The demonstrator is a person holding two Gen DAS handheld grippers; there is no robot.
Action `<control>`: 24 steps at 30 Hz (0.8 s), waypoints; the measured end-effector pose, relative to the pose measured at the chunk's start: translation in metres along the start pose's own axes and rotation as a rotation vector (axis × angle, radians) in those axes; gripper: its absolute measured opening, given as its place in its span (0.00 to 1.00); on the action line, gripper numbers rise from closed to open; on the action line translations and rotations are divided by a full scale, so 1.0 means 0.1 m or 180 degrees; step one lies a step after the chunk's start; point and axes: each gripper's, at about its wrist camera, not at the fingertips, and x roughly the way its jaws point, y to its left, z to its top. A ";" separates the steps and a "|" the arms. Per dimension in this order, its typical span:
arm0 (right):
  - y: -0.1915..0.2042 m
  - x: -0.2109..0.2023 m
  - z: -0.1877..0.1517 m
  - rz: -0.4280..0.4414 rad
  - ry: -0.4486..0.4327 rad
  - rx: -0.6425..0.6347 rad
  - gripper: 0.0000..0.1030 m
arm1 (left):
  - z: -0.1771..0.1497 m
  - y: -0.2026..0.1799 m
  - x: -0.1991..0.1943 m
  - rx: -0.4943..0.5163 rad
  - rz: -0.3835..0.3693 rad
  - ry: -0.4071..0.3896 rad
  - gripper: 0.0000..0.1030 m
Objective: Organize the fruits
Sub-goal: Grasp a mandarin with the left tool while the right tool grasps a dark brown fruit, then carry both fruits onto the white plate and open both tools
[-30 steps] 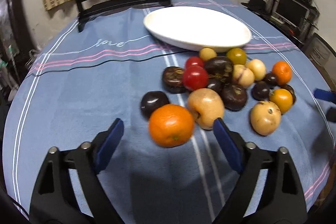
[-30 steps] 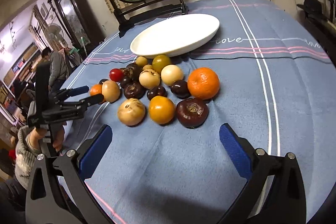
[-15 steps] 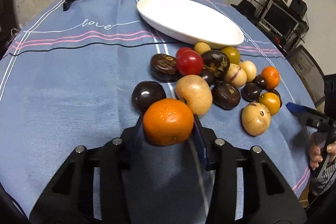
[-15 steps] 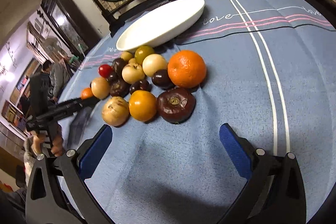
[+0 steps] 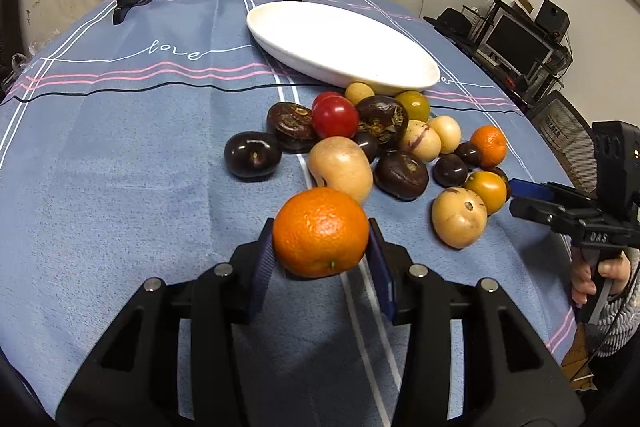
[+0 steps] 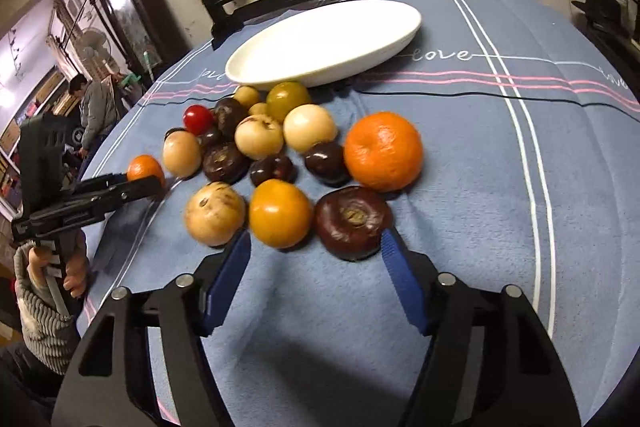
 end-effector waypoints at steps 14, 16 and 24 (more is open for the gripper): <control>0.09 0.25 0.16 -0.0511 0.0242 -0.0524 0.43 | -0.01 0.00 0.04 -0.0006 -0.0044 0.0062 0.43; 0.11 0.25 0.14 -0.0495 0.0253 -0.0593 0.43 | -0.01 0.00 0.05 -0.0010 -0.0052 0.0070 0.43; 0.01 -0.27 0.42 -0.0256 -0.0254 -0.0324 0.43 | 0.33 -0.10 -0.04 -0.0026 -0.0214 0.0018 0.43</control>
